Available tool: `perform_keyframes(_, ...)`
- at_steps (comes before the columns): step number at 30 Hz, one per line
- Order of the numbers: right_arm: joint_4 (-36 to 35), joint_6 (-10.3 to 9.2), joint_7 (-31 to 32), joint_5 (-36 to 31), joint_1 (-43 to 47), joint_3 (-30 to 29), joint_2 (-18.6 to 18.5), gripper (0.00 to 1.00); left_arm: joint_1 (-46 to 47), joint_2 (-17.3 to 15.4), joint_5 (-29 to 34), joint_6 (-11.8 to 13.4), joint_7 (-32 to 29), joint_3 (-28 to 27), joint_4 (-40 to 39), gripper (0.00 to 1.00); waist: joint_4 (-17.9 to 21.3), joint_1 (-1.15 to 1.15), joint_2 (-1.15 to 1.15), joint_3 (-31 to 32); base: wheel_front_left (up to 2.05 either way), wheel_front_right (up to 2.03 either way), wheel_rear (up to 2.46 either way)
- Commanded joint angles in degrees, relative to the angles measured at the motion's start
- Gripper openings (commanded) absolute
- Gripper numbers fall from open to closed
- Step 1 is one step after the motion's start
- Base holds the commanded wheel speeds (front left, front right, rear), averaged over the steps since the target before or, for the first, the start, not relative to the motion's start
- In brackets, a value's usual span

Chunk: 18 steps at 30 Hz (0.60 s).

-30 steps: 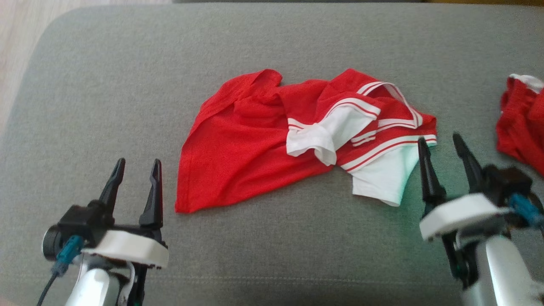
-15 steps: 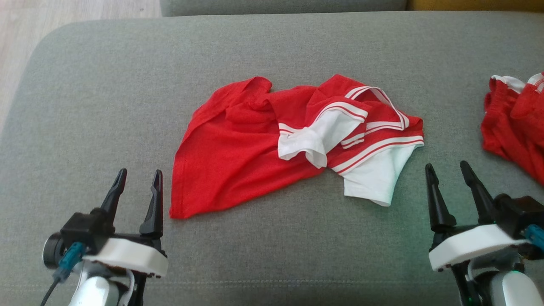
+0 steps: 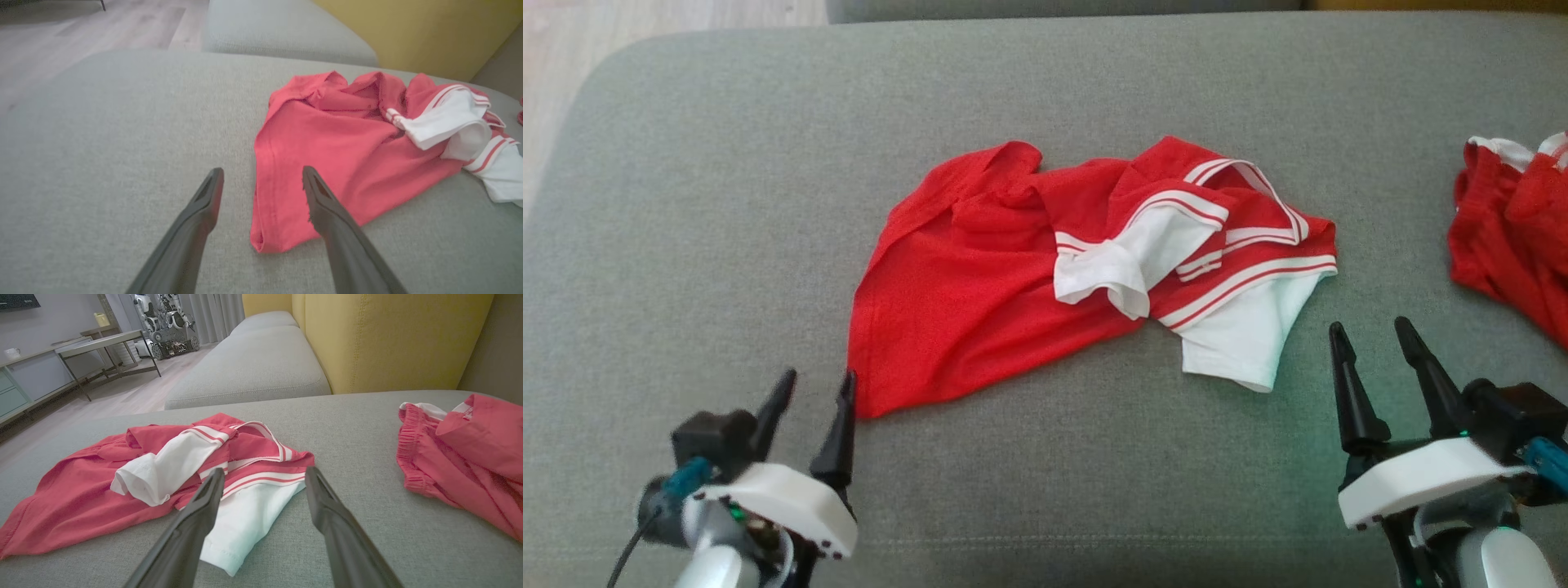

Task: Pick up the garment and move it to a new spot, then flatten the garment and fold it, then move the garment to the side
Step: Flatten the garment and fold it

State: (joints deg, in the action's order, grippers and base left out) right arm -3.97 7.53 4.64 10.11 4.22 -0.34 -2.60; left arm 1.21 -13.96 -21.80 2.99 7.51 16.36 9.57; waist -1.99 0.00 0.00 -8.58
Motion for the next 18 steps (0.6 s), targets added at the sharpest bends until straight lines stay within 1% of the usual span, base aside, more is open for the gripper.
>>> perform_keyframes(1,-2.27,-0.04,0.27,0.31,-1.81,1.58,-0.28,1.00,2.23,-0.39,-1.17,-0.97,-0.77,-1.57,0.17,1.00,0.40,0.00,0.00,-0.66,0.00,0.00,0.00)
perform_keyframes(5,-1.82,-0.04,0.21,0.84,-2.26,2.07,-0.28,1.00,3.87,0.37,-3.40,-2.90,-2.38,-1.14,5.75,1.00,1.14,0.00,0.00,-1.74,0.00,0.00,0.00)
perform_keyframes(10,-1.23,-0.04,0.02,1.49,-2.76,2.66,-0.28,1.00,6.35,0.94,-5.08,-4.10,-3.43,-1.19,12.45,1.00,1.92,0.00,0.00,-2.59,0.00,0.00,0.00)
perform_keyframes(13,-0.97,-0.04,0.02,1.53,-2.85,2.72,-0.28,1.00,7.30,1.51,-5.98,-5.14,-4.34,-0.67,14.89,1.00,2.22,0.00,0.00,-2.81,0.00,0.00,0.00)
perform_keyframes(14,-0.83,-0.04,0.18,1.43,-2.81,2.67,-0.28,1.00,7.49,1.59,-6.13,-5.45,-4.56,-0.44,15.34,0.76,2.27,0.00,0.00,-2.87,0.00,0.00,0.00)
perform_keyframes(15,-0.65,-0.04,0.38,1.43,-2.76,2.75,-0.28,1.00,7.68,1.64,-6.36,-5.79,-4.65,-0.31,15.69,0.34,2.29,0.00,0.00,-2.94,0.00,0.00,0.00)
perform_keyframes(16,-0.43,-0.04,0.60,1.34,-2.74,2.97,-0.28,1.00,7.89,1.61,-6.42,-6.00,-4.57,-0.20,15.97,0.00,2.26,0.00,0.00,-3.02,0.00,0.00,0.00)
perform_keyframes(18,-0.14,-0.04,0.77,1.36,-2.72,3.24,-0.28,1.00,8.12,1.57,-6.42,-6.17,-4.45,-0.07,16.24,0.00,2.16,0.00,0.00,-3.09,0.00,0.00,0.00)
